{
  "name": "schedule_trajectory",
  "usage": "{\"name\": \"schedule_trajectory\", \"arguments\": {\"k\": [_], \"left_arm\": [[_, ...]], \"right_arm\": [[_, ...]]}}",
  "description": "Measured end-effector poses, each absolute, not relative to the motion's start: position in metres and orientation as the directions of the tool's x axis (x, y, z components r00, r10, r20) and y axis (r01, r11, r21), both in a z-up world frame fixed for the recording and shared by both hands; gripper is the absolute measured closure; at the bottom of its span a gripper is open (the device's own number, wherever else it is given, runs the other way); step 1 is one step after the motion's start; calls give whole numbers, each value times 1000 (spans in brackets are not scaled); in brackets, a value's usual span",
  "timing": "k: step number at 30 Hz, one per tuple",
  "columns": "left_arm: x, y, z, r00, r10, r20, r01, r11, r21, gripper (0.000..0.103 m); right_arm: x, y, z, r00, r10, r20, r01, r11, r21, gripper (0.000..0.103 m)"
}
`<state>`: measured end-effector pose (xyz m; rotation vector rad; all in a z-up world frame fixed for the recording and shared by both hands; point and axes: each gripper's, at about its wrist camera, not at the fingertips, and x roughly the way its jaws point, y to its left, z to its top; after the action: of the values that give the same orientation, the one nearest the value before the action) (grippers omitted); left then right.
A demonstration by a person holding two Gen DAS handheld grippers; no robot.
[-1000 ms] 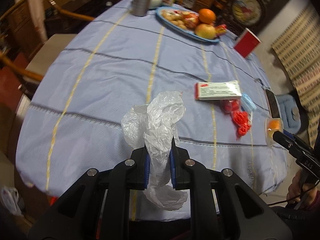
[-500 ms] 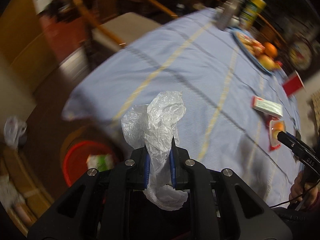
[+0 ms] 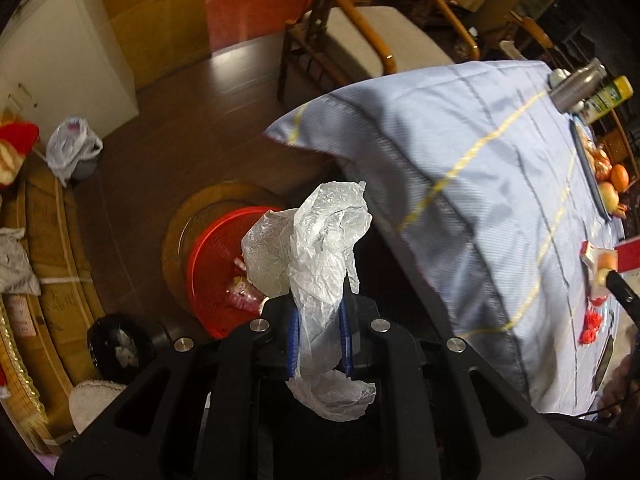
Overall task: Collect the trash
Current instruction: 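Carry both items to the red wastebasket and open the left tool over it, then open the right tool to drop the plastic cup into the wastebasket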
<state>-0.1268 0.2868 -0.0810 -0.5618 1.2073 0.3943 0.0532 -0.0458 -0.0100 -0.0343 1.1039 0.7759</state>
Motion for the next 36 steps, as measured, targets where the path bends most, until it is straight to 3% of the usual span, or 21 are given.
{"name": "schedule_trajectory", "arguments": {"k": [10,13,15,18,36], "left_arm": [[-132,318,-133,229,-51,-972,-621,761,-186,79],[-136,322,-137,222,-47,-974,-638,748,-181,64],[-138,324,-135,222,-32,-974,-652,738,-173,46],[-142,326,-131,226,-17,-974,-666,728,-167,39],[-197,333,-88,268,78,-960,-726,671,-148,35]], "right_arm": [[49,-27,-11,208,498,-842,-593,749,297,53],[48,-24,-10,209,492,-845,-595,750,289,53],[46,-23,-10,209,492,-845,-598,748,288,53],[44,-20,-10,204,493,-846,-604,743,287,53],[16,48,-23,56,531,-845,-739,591,323,53]]}}
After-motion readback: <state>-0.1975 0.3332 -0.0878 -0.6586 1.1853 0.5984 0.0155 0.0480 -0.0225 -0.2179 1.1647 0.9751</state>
